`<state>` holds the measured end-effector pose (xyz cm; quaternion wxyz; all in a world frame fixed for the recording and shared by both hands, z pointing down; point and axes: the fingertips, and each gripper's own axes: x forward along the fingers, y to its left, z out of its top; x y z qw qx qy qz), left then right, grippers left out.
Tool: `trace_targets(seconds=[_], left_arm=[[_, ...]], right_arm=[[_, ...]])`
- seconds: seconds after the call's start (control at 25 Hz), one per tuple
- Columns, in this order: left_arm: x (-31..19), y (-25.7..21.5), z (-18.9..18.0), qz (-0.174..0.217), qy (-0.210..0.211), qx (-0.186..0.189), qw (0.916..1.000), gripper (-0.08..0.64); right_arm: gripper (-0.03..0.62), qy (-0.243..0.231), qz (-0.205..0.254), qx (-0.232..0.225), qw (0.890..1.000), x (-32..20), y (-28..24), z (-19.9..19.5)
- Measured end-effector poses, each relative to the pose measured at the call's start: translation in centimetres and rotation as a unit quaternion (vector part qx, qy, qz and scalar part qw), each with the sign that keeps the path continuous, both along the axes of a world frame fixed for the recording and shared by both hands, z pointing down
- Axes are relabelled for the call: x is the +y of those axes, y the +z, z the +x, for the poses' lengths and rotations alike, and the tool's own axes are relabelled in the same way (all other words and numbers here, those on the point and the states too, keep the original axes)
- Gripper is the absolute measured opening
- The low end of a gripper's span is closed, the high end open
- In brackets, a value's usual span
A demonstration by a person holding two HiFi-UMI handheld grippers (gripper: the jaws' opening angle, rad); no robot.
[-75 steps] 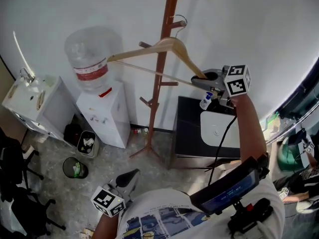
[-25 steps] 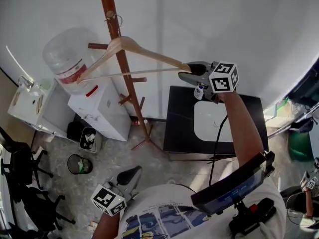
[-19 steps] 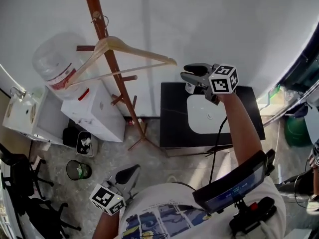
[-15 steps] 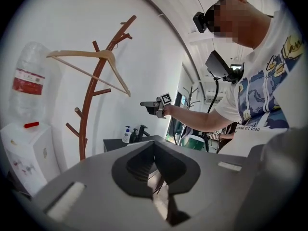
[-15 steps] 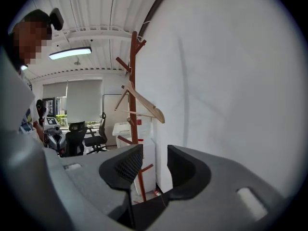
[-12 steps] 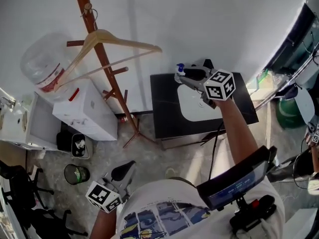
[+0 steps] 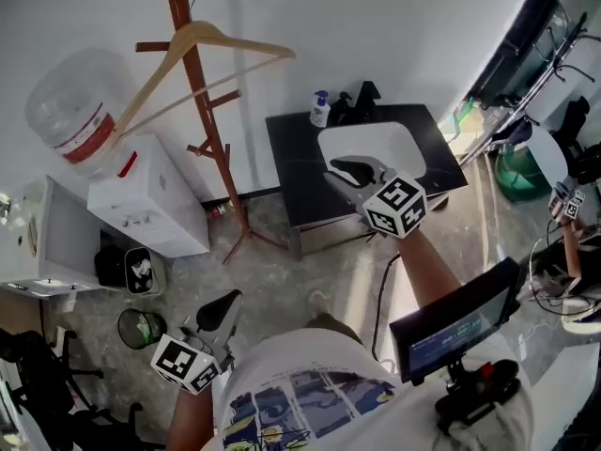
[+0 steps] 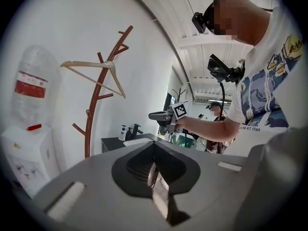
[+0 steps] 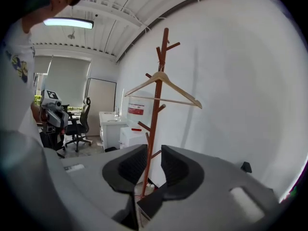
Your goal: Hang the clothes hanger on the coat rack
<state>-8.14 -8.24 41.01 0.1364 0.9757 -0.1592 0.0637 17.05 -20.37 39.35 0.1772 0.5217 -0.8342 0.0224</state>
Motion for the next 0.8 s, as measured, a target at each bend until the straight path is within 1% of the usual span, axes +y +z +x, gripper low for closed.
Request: trace_targets(seconds=[0.24,0.44,0.6,0.8], left_arm=[[1.3,0.1,-4.1,0.011,0.008,0.003,0.9999,0.003],[2.7,0.7,-6.0,0.008,0.025,0.003,0.9996,0.003],[3.9,0.6,-6.9,0.015,0.04,0.003,0.9991,0.003],[5.0,0.3,-7.8,0.016,0.046,0.004,0.9988,0.003]], right_arm=[[0.044,0.016,0.025,-0.011,0.999,5.1,-0.5,-6.7],[0.02,0.017,0.029,-0.023,0.999,9.3,-0.3,-11.8],[0.015,0.007,0.029,-0.025,0.999,12.2,0.3,-15.5],[0.009,-0.022,0.023,-0.008,0.999,15.0,0.2,-20.1]])
